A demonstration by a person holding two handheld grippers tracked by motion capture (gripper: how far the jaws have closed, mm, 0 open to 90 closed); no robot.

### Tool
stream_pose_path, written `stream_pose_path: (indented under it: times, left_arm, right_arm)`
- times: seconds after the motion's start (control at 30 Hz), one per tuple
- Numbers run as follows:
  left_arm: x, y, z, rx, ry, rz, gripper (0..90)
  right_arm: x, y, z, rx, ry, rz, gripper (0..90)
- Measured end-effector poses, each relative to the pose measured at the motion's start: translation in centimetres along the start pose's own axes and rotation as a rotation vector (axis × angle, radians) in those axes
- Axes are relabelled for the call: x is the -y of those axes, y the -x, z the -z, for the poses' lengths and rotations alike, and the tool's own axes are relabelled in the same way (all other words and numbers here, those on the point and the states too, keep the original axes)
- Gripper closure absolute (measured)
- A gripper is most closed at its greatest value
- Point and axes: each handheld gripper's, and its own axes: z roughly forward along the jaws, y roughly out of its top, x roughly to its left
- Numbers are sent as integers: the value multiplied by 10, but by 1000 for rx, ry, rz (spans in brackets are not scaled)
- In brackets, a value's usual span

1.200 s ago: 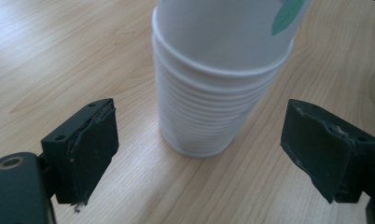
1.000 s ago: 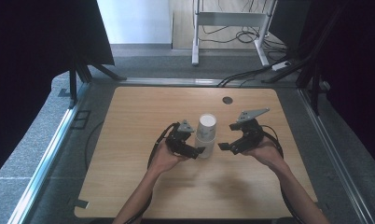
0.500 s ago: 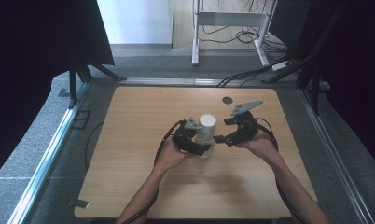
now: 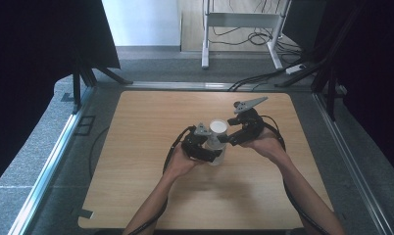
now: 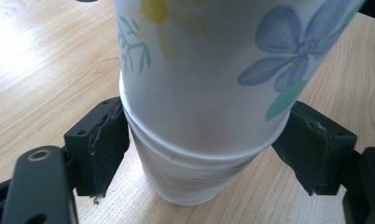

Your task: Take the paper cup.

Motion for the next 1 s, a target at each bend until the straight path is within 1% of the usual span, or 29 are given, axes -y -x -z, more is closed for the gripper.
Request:
stream_pose_path:
  times: [0.07,0.23,0.4,0.5,0.67,0.73,0.77,0.8,0.87,1.0]
  left_arm:
    - [0,0,0,-2,0,-3,204]
    - [0,1,0,-8,-1,-4,208]
    - [-1,1,1,-12,-11,-12,210]
    - [-1,1,1,-14,-14,-14,210]
    - [-1,1,0,-16,-14,-15,211]
    - [-1,1,0,-17,-13,-15,210]
    - [-1,1,0,-17,-14,-20,210]
    - [-1,1,0,-17,-14,-21,210]
    - [-1,2,0,-16,-11,-21,209]
    - [-1,1,0,-15,-9,-21,208]
  right_arm:
    - [-2,0,0,0,0,4,168]
    - [-12,-2,-2,-6,-11,14,230]
    - [-19,-3,-4,-1,-39,37,298]
    - [-22,-5,-4,-10,-55,54,349]
    - [-27,-8,-3,14,-75,78,363]
    - [-28,-8,-2,15,-76,73,365]
    - [-30,-8,0,14,-72,81,366]
    - [-31,-9,1,15,-72,75,366]
    - [-32,-8,3,14,-66,82,367]
    - [-36,-6,10,6,-50,70,367]
